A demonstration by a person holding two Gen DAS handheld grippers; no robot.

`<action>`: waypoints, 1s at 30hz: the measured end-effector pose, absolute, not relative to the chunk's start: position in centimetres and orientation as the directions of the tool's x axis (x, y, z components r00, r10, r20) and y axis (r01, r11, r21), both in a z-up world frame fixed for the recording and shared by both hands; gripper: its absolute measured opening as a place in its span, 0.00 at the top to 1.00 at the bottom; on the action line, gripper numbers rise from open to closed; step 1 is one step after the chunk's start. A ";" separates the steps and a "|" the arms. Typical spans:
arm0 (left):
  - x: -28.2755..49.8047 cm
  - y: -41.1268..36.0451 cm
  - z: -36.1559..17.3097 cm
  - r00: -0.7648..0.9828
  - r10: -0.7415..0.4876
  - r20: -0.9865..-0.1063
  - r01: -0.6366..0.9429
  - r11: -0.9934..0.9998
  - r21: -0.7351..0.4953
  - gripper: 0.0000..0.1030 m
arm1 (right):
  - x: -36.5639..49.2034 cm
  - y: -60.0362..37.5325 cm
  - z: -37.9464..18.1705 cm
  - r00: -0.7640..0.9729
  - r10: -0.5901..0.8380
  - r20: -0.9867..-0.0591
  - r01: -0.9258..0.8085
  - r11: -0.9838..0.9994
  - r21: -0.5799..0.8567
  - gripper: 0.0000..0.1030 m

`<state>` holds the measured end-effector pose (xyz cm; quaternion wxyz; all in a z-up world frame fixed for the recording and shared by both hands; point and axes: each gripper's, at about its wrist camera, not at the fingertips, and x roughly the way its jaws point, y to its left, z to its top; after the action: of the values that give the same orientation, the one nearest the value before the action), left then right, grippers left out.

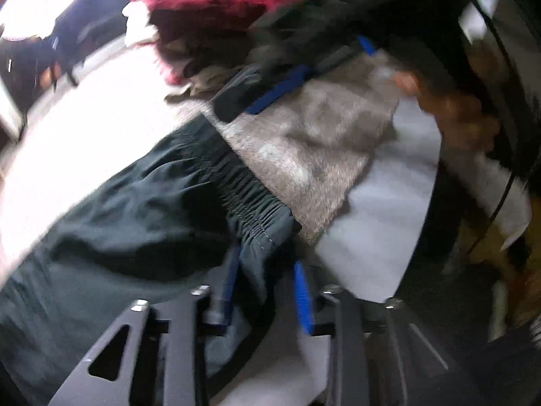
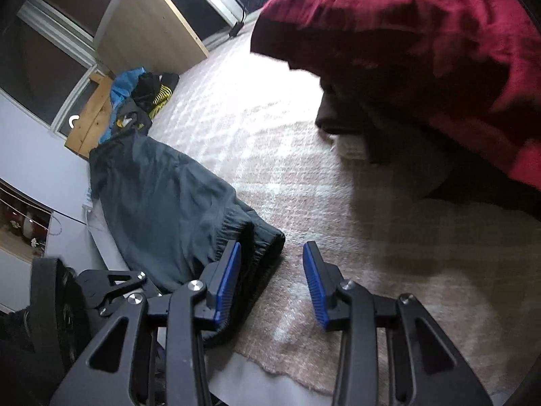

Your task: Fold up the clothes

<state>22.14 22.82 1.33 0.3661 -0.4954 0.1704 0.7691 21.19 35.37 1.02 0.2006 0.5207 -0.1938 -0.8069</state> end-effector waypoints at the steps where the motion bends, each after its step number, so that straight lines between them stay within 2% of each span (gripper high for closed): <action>1: 21.5 22.0 1.6 -0.213 0.425 -0.880 -0.703 -0.692 -0.165 0.85 | 21.1 35.7 1.0 -0.376 -0.534 -0.757 0.112 -0.837 0.536 0.63; 4: 20.9 20.3 2.8 -0.221 0.467 -0.856 -0.663 -0.715 -0.219 0.89 | 20.9 36.3 0.7 -0.365 -0.569 -0.737 0.077 -0.807 0.585 0.63; 8: 20.4 19.0 3.2 -0.237 0.495 -0.836 -0.637 -0.729 -0.251 0.90 | 20.7 35.6 0.6 -0.345 -0.606 -0.717 0.068 -0.778 0.625 0.54; 11: 20.1 18.1 3.5 -0.250 0.515 -0.820 -0.616 -0.738 -0.275 0.90 | 20.6 35.0 0.5 -0.333 -0.631 -0.701 0.057 -0.755 0.653 0.53; 14: 19.7 17.1 3.8 -0.264 0.534 -0.803 -0.595 -0.745 -0.300 0.90 | 20.9 34.4 0.2 -0.344 -0.655 -0.673 0.024 -0.722 0.691 0.39; 15: 19.6 16.8 4.0 -0.268 0.540 -0.798 -0.589 -0.747 -0.308 0.90 | 21.1 34.2 0.0 -0.345 -0.663 -0.665 0.011 -0.711 0.703 0.38; 20: 19.1 16.2 3.6 -0.280 0.579 -0.765 -0.564 -0.745 -0.357 0.90 | 22.3 33.7 -1.3 -0.341 -0.678 -0.651 -0.091 -0.665 0.741 0.38; 30: 21.1 18.6 2.3 -0.258 0.594 -0.762 -0.631 -0.701 -0.333 0.90 | 21.3 34.1 -3.2 -0.325 -0.756 -0.567 -0.219 -0.524 0.823 0.38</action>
<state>21.08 18.56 2.29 0.3863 -0.4709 0.0195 0.7929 21.29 34.09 -3.20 0.1975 0.5462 -0.4463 -0.6808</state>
